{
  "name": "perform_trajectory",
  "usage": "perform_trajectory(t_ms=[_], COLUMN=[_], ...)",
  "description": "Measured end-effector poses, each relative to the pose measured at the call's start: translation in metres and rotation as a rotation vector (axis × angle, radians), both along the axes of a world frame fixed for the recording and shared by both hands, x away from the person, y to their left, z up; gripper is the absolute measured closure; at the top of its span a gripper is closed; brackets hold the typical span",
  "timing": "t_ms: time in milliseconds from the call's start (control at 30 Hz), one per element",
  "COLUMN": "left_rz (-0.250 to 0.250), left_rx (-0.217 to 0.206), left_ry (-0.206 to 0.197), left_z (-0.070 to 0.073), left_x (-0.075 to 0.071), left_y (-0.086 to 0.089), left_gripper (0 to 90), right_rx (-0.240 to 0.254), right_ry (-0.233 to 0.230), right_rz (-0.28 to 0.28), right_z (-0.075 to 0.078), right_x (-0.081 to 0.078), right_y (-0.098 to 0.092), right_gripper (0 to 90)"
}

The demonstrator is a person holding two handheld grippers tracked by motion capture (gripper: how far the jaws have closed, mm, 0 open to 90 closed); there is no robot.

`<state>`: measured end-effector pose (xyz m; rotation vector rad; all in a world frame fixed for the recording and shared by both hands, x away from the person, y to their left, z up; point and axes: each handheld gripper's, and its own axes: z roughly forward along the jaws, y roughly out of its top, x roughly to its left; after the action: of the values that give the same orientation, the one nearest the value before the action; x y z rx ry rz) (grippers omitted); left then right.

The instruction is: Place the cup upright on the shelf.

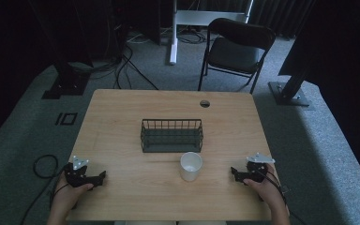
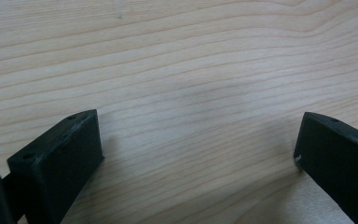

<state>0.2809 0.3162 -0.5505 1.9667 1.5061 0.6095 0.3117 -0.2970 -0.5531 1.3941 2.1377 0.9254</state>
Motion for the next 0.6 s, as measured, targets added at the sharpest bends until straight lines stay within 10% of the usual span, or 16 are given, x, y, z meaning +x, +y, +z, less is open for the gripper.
perform_trajectory(t_ms=[600], left_rz=[-0.132], left_rx=[0.009], left_ry=[-0.041], left_z=[0.016], left_x=[0.007], left_y=[-0.037], left_gripper=[1.4], right_rx=[0.000], right_ry=[0.000], right_rz=[0.000], right_z=[0.000], right_x=[0.000], right_y=[0.000], right_gripper=[12.1])
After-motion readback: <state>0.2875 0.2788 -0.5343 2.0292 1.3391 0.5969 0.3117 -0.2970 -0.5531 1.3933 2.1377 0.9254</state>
